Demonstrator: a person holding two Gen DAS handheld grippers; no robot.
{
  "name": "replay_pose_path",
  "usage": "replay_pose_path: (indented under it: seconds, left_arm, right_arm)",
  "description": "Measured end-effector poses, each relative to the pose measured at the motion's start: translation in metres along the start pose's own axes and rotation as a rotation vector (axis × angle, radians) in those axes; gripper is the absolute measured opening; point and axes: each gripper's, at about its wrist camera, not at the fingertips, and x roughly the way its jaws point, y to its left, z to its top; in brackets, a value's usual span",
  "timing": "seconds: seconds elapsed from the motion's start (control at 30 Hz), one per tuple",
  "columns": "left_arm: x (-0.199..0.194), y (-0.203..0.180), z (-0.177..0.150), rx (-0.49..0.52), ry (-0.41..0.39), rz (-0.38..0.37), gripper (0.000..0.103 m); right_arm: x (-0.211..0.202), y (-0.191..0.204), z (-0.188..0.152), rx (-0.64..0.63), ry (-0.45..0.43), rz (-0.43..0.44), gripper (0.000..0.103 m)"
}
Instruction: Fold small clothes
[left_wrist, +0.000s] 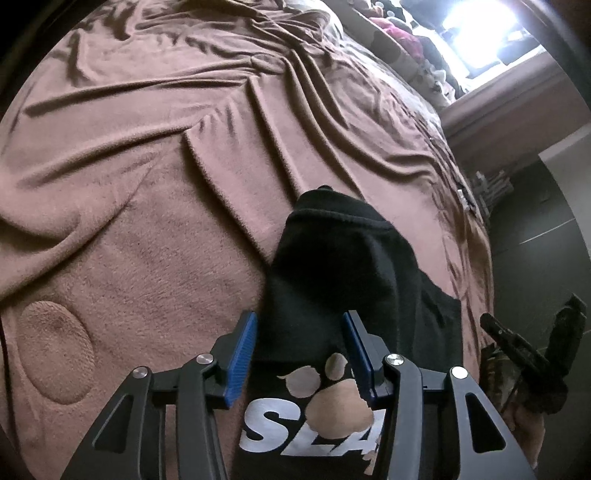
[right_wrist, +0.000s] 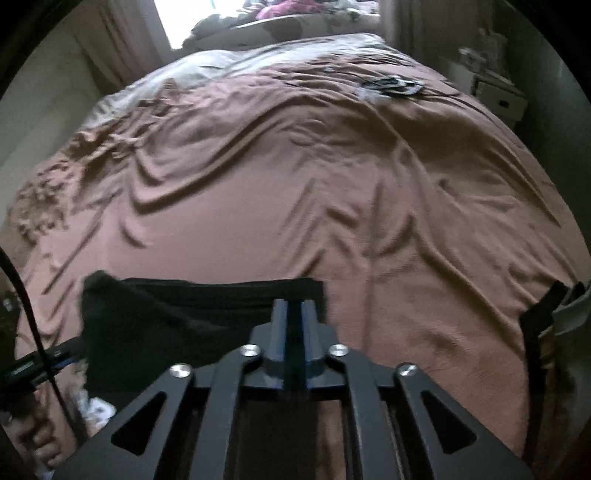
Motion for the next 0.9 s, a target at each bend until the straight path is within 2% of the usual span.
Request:
replay_pose_path:
  seconds: [0.03, 0.1, 0.33, 0.47, 0.5, 0.53, 0.6, 0.8, 0.9]
  left_arm:
    - [-0.001, 0.001, 0.000, -0.003, 0.000, -0.005, 0.050]
    - [-0.003, 0.002, 0.001, -0.009, 0.002, -0.015, 0.050]
    - [-0.004, 0.001, 0.003, -0.003, 0.006, -0.020, 0.050]
    - [-0.002, 0.000, 0.005, 0.002, 0.016, -0.021, 0.050]
    - [-0.002, -0.001, 0.005, 0.005, 0.019, -0.025, 0.050]
    - [-0.003, -0.001, 0.005, 0.009, 0.020, -0.026, 0.050]
    - [-0.004, -0.001, 0.006, 0.019, 0.016, -0.011, 0.050]
    - [-0.002, 0.000, 0.005, 0.037, 0.025, 0.010, 0.050]
    - [0.001, -0.001, 0.005, 0.055, 0.033, 0.023, 0.050]
  right_arm:
    - [-0.001, 0.003, -0.001, -0.010, 0.008, 0.030, 0.031]
    - [0.000, 0.008, -0.007, -0.016, 0.032, 0.088, 0.041]
    - [0.022, 0.007, -0.016, 0.006, 0.116, 0.197, 0.041]
    - [0.036, 0.012, -0.017, -0.012, 0.136, 0.204, 0.041]
    - [0.041, 0.013, -0.017, -0.025, 0.143, 0.202, 0.031]
    - [0.047, 0.015, -0.014, -0.040, 0.150, 0.191, 0.006]
    - [0.050, 0.016, -0.013, -0.057, 0.157, 0.159, 0.002]
    - [0.037, 0.019, -0.008, -0.058, 0.111, 0.084, 0.001]
    - [0.048, 0.023, -0.010, -0.077, 0.136, 0.065, 0.002]
